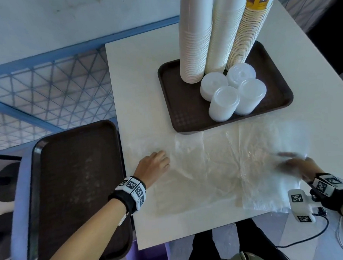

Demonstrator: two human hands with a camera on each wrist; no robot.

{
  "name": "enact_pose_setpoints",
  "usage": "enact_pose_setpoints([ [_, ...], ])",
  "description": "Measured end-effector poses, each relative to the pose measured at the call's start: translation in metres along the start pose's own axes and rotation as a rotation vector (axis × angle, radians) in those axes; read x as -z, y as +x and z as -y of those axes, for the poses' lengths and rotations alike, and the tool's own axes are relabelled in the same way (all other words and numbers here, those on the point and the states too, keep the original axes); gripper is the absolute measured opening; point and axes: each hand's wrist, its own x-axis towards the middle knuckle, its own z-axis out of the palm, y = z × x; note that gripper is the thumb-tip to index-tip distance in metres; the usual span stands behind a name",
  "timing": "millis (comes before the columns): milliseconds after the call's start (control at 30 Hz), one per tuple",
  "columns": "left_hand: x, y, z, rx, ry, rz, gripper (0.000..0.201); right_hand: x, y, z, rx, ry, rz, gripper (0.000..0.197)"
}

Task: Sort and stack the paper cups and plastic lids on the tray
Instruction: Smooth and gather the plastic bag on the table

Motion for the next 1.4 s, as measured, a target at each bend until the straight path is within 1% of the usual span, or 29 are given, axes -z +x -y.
enact_pose_setpoints([
  [133,0.019,0.006,-0.006,0.142,-0.068,-0.151,0.027,0.002,0.0,-0.004,-0.004,0.047,0.02,0.037],
  [200,0.019,0.005,-0.004,0.193,-0.076,-0.194,0.024,0.002,-0.002,-0.002,-0.007,0.07,0.02,0.035],
  [233,0.019,0.004,-0.003,0.212,-0.071,-0.184,0.023,0.001,-0.004,-0.002,-0.002,0.084,0.025,0.035],
  [300,0.016,0.001,-0.004,0.224,-0.067,-0.142,0.019,0.0,-0.008,0.001,0.014,0.104,0.032,0.035],
  [367,0.009,-0.003,-0.006,0.206,-0.088,-0.064,0.012,0.0,-0.008,0.001,0.014,0.112,0.038,0.036],
  [400,0.006,-0.005,-0.008,0.192,-0.097,-0.001,0.016,0.0,-0.008,0.001,0.009,0.114,0.037,0.036],
  [467,0.002,-0.008,-0.013,0.171,-0.067,0.13,0.035,-0.001,-0.009,0.003,0.004,0.132,0.034,0.036],
  [500,0.001,-0.009,-0.016,0.17,-0.051,0.174,0.045,0.0,-0.01,0.003,0.013,0.143,0.046,0.042],
  [533,0.001,-0.01,-0.019,0.181,-0.041,0.209,0.055,0.0,-0.01,0.002,0.027,0.152,0.057,0.057],
  [567,0.001,-0.011,-0.022,0.195,-0.031,0.221,0.061,0.001,-0.008,0.0,0.037,0.161,0.063,0.074],
  [600,0.001,-0.011,-0.024,0.207,-0.028,0.214,0.061,0.002,-0.008,-0.001,0.041,0.16,0.068,0.079],
  [633,0.0,-0.012,-0.025,0.214,-0.03,0.193,0.055,0.002,-0.006,-0.002,0.033,0.162,0.073,0.073],
  [700,0.001,-0.011,-0.026,0.237,-0.058,0.165,0.034,0.003,-0.003,-0.003,0.021,0.163,0.072,0.047],
  [733,0.0,-0.01,-0.027,0.256,-0.072,0.153,0.03,0.003,0.0,-0.004,0.021,0.145,0.063,0.037],
  [767,0.0,-0.01,-0.028,0.277,-0.094,0.146,0.031,0.004,0.002,-0.006,0.021,0.126,0.055,0.033],
  [800,0.0,-0.01,-0.029,0.306,-0.119,0.125,0.03,0.004,0.004,-0.008,0.013,0.109,0.051,0.033],
  [867,0.004,-0.008,-0.031,0.398,-0.239,0.101,0.022,0.005,0.006,-0.009,0.002,0.081,0.045,0.033],
  [900,0.005,-0.007,-0.032,0.454,-0.299,0.112,0.019,0.004,0.007,-0.01,-0.002,0.077,0.048,0.033],
  [967,0.006,-0.006,-0.032,0.495,-0.324,0.142,0.02,0.005,0.007,-0.012,0.0,0.091,0.048,0.032],
  [1033,0.007,-0.005,-0.033,0.478,-0.308,0.138,0.018,0.004,0.007,-0.012,0.009,0.097,0.048,0.032],
  [1100,0.009,-0.003,-0.035,0.414,-0.263,0.165,0.02,0.004,0.004,-0.011,0.009,0.121,0.058,0.032],
  [1167,0.009,-0.004,-0.036,0.351,-0.194,0.255,0.032,0.003,0.003,-0.01,0.001,0.136,0.056,0.032],
  [1233,0.009,-0.005,-0.038,0.336,-0.145,0.292,0.038,0.002,0.002,-0.009,0.003,0.136,0.049,0.032],
  [1300,0.006,-0.006,-0.04,0.312,-0.119,0.262,0.037,0.002,0.001,-0.009,0.01,0.123,0.049,0.032],
  [1400,0.005,-0.006,-0.043,0.319,-0.14,0.161,0.033,0.001,-0.001,-0.006,0.017,0.102,0.055,0.034],
])
